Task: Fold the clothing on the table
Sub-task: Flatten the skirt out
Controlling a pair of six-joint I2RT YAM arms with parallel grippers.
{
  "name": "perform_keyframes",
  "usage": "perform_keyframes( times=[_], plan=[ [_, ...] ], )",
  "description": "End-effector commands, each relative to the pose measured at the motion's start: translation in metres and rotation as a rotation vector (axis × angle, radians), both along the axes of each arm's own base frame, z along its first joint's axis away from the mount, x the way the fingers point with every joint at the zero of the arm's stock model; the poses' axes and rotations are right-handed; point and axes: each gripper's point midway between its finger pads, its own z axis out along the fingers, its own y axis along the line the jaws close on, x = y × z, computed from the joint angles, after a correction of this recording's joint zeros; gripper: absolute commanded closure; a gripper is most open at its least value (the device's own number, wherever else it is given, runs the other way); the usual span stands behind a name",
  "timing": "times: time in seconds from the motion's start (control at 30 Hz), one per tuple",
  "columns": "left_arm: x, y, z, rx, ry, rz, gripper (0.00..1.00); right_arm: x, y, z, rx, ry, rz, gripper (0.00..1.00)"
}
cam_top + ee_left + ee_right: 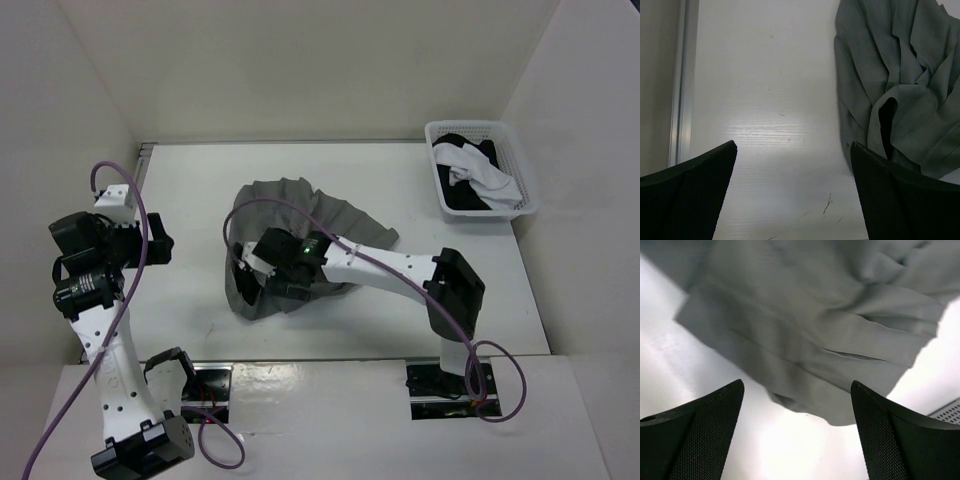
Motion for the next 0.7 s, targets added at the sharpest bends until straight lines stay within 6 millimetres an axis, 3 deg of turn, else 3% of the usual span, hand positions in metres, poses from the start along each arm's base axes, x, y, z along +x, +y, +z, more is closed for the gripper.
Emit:
perform_keyframes(
  times=[0.0, 0.07, 0.1, 0.17, 0.23, 0.37, 0.47, 0.57, 0.67],
  plan=[
    [0.001, -0.006, 0.006, 0.011, -0.033, -0.049, 0.00, 0.050, -0.009, 0.064, 0.179, -0.139, -0.139, 0.09],
    [-0.001, -0.006, 0.008, 0.016, -0.041, -0.049, 0.00, 0.065, -0.009, 0.075, 0.245, -0.124, -0.173, 0.09],
    [-0.001, -0.006, 0.008, 0.016, -0.041, -0.049, 0.00, 0.080, -0.020, 0.079, 0.270, -0.115, -0.224, 0.07],
    [-0.001, -0.006, 0.008, 0.016, -0.041, -0.049, 0.00, 0.090, -0.024, 0.084, 0.308, -0.095, -0.247, 0.07],
    [-0.001, -0.005, 0.008, 0.020, -0.038, -0.041, 0.00, 0.091, -0.025, 0.075, 0.296, -0.068, -0.248, 0.07],
    [-0.001, -0.005, 0.008, 0.020, -0.038, -0.041, 0.00, 0.063, -0.023, 0.062, 0.306, 0.061, -0.184, 0.06],
    [0.000, -0.001, 0.009, 0.020, -0.039, -0.012, 0.00, 0.017, -0.020, 0.057, 0.293, 0.194, -0.059, 0.04],
    [-0.002, 0.013, 0.004, 0.031, -0.020, 0.079, 0.00, -0.013, -0.020, 0.052, 0.259, 0.201, 0.034, 0.04],
    [-0.002, 0.019, 0.005, 0.035, -0.020, 0.123, 0.00, -0.019, -0.023, 0.040, 0.201, 0.140, 0.069, 0.04]
  ],
)
